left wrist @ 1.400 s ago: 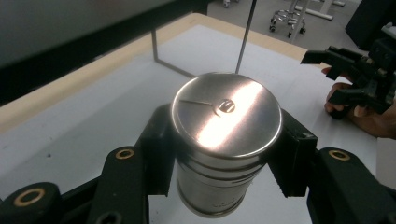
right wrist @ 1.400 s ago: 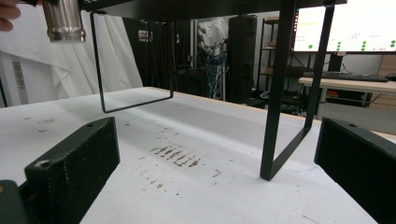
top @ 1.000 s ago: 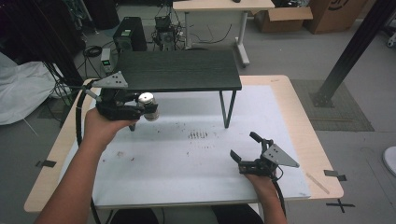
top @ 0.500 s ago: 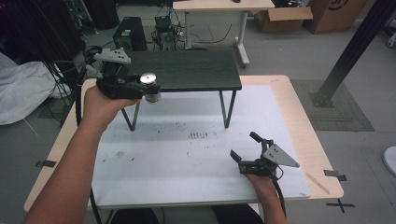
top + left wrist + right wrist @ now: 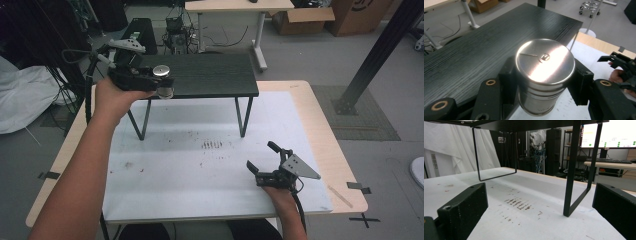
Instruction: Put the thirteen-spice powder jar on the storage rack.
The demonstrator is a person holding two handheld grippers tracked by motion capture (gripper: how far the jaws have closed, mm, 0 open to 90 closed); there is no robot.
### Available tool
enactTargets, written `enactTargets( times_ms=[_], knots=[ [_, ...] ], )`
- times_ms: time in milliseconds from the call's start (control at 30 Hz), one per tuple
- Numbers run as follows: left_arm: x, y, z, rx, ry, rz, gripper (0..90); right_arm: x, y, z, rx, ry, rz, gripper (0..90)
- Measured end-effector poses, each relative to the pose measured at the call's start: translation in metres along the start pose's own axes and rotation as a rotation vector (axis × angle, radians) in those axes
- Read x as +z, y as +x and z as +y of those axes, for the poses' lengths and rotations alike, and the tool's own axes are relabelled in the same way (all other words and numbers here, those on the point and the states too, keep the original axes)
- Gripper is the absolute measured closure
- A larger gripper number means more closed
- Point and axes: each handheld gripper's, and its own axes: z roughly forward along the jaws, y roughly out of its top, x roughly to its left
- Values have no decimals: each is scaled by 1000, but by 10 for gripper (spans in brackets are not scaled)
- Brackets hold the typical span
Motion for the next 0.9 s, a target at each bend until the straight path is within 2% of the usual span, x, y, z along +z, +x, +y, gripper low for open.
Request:
enactTargets(
  times_ms=[167, 433, 633, 900],
  knots=[
    [10, 8, 2, -24, 6, 19, 493, 0, 0, 0, 1, 2, 1, 0],
    [25, 18, 3, -37, 23, 52, 493, 0, 0, 0, 5, 2, 0, 0],
    [30, 27, 3, -66, 9, 65, 493, 0, -1, 0, 1, -2, 0, 0],
    [38, 32, 2, -67, 13, 78, 493, 0, -1, 0, 5, -1, -1, 0]
  ],
)
